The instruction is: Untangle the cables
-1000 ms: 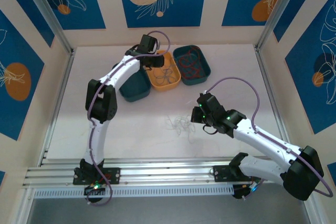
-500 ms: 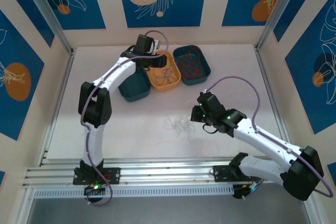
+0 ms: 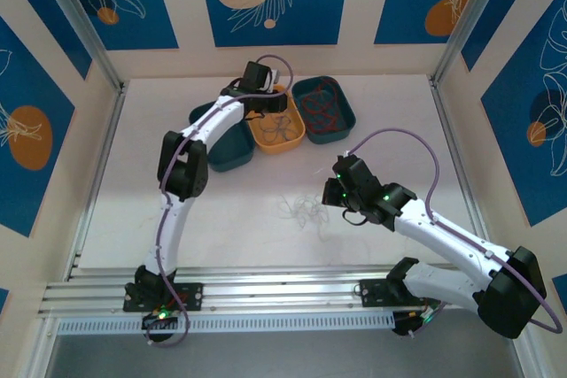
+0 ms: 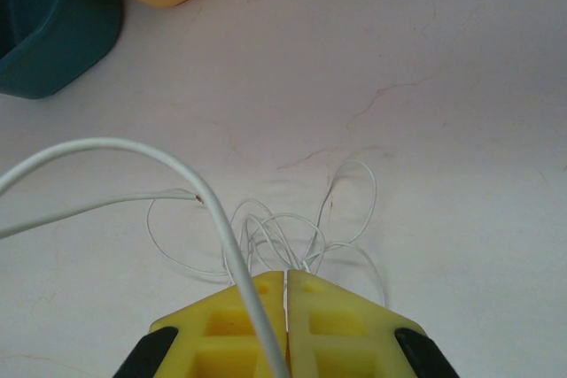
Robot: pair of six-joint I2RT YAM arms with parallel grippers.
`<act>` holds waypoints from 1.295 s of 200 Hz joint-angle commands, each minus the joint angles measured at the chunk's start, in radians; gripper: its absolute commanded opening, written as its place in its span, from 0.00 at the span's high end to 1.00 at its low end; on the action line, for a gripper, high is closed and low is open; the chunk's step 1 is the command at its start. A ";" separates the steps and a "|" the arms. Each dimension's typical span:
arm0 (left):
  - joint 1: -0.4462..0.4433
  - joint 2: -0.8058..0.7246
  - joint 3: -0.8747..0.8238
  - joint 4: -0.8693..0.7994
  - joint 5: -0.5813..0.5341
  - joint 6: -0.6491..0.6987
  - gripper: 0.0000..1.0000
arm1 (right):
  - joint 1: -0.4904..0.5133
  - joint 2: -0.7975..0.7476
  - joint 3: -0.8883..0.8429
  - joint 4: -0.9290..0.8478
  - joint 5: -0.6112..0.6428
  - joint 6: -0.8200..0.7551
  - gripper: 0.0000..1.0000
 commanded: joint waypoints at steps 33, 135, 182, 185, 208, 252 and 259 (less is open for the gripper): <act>0.008 0.092 0.100 0.025 0.042 -0.019 0.64 | -0.008 0.001 0.043 -0.038 0.005 0.000 0.99; 0.002 0.089 0.053 -0.089 0.106 0.068 0.73 | -0.009 0.003 0.038 -0.036 0.011 0.005 0.99; 0.002 0.089 0.044 -0.132 0.105 0.093 0.75 | -0.010 0.002 0.037 -0.028 0.006 0.005 0.99; 0.002 0.090 0.044 -0.134 0.103 0.093 0.75 | -0.010 0.001 0.037 -0.028 0.006 0.005 0.99; 0.002 0.099 0.047 -0.151 0.105 0.095 0.76 | -0.010 -0.006 0.035 -0.030 0.005 0.009 0.99; 0.000 0.099 0.047 -0.174 0.095 0.111 0.75 | -0.010 -0.022 0.030 -0.029 0.007 0.009 0.99; 0.001 0.097 0.047 -0.172 0.102 0.110 0.75 | -0.010 -0.021 0.031 -0.030 0.008 0.008 0.99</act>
